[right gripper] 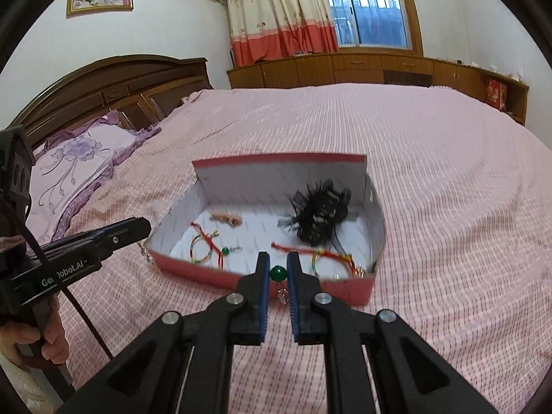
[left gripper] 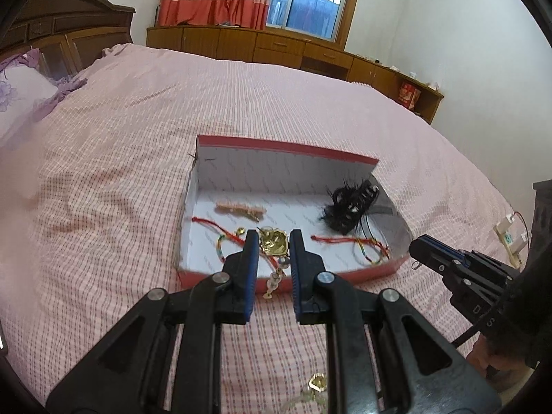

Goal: Organize jewelry
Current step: 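Lower both held pieces into the shoebox and open both grippers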

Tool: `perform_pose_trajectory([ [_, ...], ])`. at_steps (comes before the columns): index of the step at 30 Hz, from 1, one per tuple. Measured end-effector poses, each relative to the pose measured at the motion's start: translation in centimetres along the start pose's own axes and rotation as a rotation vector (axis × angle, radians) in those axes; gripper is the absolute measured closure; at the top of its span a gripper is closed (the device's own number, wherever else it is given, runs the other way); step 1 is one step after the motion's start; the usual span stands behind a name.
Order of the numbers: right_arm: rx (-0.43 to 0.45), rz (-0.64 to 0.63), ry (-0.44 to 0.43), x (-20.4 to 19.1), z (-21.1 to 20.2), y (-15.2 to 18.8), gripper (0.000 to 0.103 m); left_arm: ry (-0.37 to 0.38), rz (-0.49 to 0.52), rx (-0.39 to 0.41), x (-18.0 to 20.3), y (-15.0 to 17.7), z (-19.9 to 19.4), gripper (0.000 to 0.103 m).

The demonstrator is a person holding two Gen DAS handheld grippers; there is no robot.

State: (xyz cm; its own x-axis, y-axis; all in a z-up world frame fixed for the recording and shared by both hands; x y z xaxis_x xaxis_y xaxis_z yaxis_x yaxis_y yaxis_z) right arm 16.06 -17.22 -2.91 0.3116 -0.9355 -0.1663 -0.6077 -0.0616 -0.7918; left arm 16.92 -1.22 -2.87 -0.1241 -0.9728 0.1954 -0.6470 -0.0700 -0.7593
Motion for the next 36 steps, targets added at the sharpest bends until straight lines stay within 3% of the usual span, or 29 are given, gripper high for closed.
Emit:
perform_pose_trajectory([
  [14, 0.035, -0.005, 0.090, 3.4, 4.1, -2.4, 0.092, -0.036, -0.007, 0.030, -1.5, -1.7, 4.5, 0.094],
  [36, 0.003, 0.033, 0.138, 7.0, 7.6, -1.5, 0.091, -0.068, -0.009, -0.014, -2.6, -0.9, 8.5, 0.092],
])
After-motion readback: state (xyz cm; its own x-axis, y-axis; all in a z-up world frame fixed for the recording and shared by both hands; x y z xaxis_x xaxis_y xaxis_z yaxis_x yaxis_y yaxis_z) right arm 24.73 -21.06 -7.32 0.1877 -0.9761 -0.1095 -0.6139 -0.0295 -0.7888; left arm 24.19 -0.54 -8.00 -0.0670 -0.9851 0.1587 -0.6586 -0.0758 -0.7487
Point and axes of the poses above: each gripper's, at about its wrist camera, not at the fingertips, and z roughly the way its jaws point, x to its right, y to its underside, the point moved 9 cm from there along z, roughly the way its jaws point, and after that the axes turned 1 degree about -y, right-handed, at the moved point
